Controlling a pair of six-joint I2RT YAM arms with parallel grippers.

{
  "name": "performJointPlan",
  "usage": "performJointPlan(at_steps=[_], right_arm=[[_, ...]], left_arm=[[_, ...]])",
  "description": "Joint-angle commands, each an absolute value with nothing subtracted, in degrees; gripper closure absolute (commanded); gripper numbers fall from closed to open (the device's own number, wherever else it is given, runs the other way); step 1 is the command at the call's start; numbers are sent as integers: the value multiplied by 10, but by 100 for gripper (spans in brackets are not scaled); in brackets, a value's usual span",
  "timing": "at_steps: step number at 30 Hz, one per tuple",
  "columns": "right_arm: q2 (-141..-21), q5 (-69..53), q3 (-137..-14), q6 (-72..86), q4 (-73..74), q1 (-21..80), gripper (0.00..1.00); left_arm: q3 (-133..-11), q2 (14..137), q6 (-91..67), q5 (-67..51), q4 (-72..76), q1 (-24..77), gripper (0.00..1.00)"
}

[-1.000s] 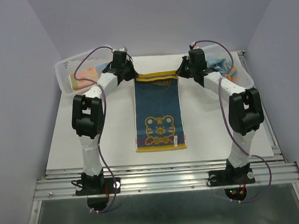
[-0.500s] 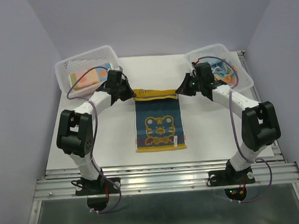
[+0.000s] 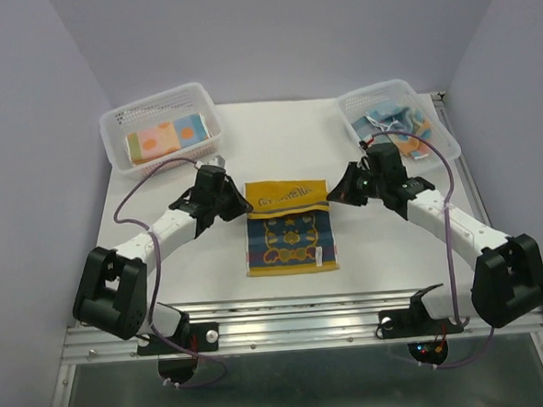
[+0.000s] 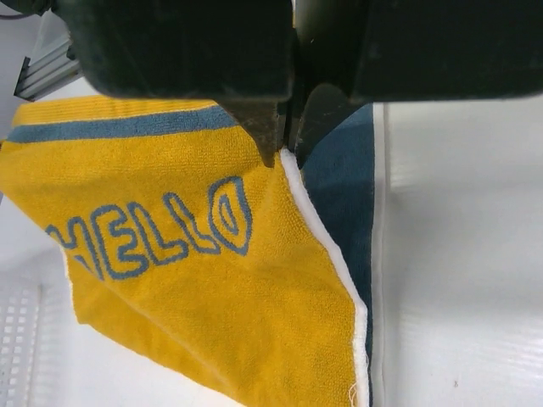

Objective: Fold and stack the towels
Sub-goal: Fold the towel

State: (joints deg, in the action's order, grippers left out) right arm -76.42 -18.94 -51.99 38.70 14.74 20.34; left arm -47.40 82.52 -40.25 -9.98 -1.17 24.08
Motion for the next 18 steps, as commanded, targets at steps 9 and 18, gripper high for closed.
performJointPlan(at_steps=[9,18], right_arm=[[-664,-191,-429,408,190,231,99],[-640,-180,-360,413,202,245,99]], left_arm=[[-346,684,-482,-43,3,307,100],[-275,664,-511,-28,9,328,100]])
